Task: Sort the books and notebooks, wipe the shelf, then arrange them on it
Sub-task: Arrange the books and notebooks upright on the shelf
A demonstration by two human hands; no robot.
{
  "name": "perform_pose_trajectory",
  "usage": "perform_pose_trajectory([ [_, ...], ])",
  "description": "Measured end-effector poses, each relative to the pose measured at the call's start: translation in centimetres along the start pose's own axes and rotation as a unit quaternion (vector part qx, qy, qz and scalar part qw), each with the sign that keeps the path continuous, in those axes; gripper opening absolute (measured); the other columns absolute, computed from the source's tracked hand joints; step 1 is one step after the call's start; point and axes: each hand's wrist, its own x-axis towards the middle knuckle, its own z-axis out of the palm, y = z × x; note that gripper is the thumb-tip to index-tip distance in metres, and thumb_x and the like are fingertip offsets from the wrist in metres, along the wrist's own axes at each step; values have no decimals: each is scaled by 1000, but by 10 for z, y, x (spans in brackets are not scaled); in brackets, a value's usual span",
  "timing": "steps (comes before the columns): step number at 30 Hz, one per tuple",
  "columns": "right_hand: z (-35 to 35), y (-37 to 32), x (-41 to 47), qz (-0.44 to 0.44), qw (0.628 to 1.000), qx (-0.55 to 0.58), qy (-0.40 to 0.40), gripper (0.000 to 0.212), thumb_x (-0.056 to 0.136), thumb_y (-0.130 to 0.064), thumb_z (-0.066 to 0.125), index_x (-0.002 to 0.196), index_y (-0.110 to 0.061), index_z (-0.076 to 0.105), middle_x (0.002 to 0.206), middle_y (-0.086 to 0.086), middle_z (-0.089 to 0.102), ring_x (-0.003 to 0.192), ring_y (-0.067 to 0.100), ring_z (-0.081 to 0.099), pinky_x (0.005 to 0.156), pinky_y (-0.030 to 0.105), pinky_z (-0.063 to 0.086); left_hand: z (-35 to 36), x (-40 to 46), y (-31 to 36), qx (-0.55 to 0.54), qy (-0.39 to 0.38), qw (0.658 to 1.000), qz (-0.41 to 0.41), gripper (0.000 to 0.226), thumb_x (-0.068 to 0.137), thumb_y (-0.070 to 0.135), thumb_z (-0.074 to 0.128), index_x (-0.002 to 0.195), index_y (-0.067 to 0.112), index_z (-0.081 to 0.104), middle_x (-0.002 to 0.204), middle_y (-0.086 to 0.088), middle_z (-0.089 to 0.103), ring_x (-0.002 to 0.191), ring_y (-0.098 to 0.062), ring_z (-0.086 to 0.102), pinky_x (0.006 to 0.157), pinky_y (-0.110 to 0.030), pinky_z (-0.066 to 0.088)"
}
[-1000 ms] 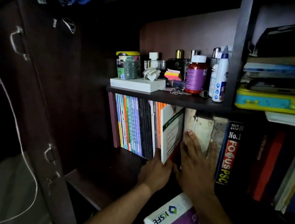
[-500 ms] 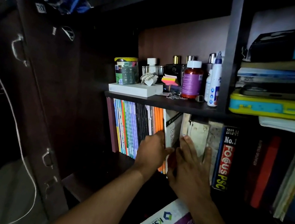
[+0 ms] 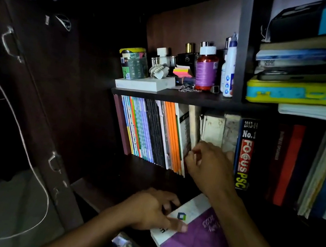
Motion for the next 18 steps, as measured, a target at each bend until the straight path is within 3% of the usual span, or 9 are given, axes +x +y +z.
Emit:
perform_pose_trajectory([
  [3,-9,12,0,67,988,96,-103,26,93,-37,60,71,-24,56,73,-4,66,75,19,65,77,37,52,0,-12,12,6,-17,1000,-21,71,66,76,77,124,38,60,104,17,62,87,-3,59,76,-24,49],
  [5,-10,23,-3,95,957,134,-239,25,89,-39,68,73,-20,63,77,-2,67,78,17,67,76,38,56,3,-12,17,-35,-5,999,-42,64,67,66,84,118,32,64,102,14,65,82,-2,61,74,-25,51],
  [8,-15,33,-5,79,896,94,-427,24,84,-46,77,90,-24,72,96,-7,69,91,11,66,86,37,58,11,-9,17,-114,7,991,-67,58,62,57,91,107,28,68,94,9,72,73,-4,66,76,-32,58],
  [11,-32,35,0,92,862,69,-493,45,79,-56,78,113,-27,69,109,-9,63,100,9,61,81,31,55,17,-3,11,-156,20,984,-82,52,66,46,94,105,21,70,92,2,74,68,-5,64,64,-26,52],
  [15,-49,38,0,153,817,77,-550,59,77,-58,80,125,-29,61,113,-13,56,111,14,54,65,30,49,15,-2,10,-201,32,975,-85,44,70,32,94,104,13,73,87,-2,74,70,-9,63,66,-25,49],
  [18,-45,44,-6,171,819,150,-526,56,76,-56,82,120,-27,63,108,-12,67,108,14,63,80,37,57,4,-3,8,-268,58,960,-64,36,74,19,92,103,12,73,90,-4,74,78,-12,66,76,-33,54],
])
